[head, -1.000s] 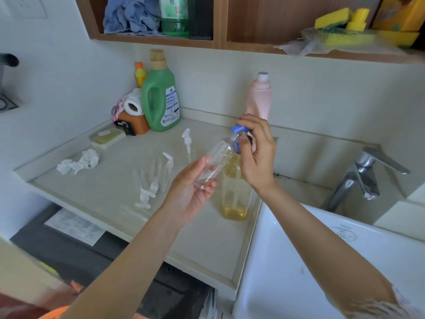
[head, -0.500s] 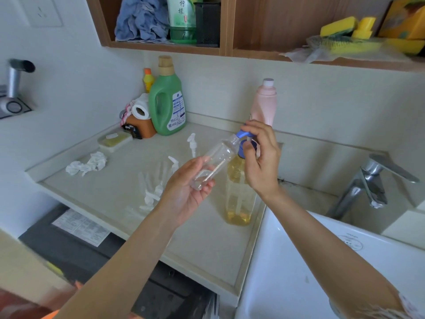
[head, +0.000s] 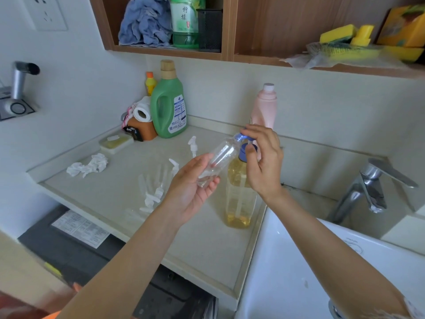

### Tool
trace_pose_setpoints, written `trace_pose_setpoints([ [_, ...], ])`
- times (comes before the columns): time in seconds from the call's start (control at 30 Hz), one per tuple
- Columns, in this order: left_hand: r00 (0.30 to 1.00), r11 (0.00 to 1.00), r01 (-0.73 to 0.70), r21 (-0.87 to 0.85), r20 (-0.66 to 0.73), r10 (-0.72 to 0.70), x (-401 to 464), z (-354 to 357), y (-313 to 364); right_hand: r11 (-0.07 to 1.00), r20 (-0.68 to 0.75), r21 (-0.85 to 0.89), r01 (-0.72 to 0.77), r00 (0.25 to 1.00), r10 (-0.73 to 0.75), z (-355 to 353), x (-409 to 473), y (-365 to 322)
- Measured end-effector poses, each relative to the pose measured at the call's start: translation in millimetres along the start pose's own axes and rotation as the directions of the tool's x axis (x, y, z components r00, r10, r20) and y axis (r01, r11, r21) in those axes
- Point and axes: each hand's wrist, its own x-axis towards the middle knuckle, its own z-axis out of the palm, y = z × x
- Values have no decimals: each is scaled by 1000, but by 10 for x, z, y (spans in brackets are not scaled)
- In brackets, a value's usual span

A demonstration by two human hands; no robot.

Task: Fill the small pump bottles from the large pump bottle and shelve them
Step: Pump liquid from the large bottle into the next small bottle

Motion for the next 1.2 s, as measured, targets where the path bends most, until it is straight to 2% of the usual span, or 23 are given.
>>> trace_pose_setpoints([
  [0.3,997,994,70,82,23,-72,16,-107,-32,996,44,-88,-25,999,29,41,-122,25],
  [0.47,998,959,46,279,32,-57,22,-59,73,996,114,-82,17,993,-8,-78,-6,-5],
  [0.57,993,926,77,370,57,-105,26,-1,154,999,159,-39,27,987,-20,-146,131,61],
  [0.73,986,933,123,337,63,-153,30,4,135,1000,160,30,7,987,-12,-121,63,79],
  [0.93,979,950,169,262,65,-192,80,-44,32,995,128,18,96,987,-97,30,-133,116],
  [1.07,976,950,194,245,52,-212,98,-99,-40,997,61,10,78,995,-79,43,-181,150],
  [1.2,975,951,206,230,39,-221,111,-98,-70,1000,72,-6,30,997,-29,21,-176,120],
])
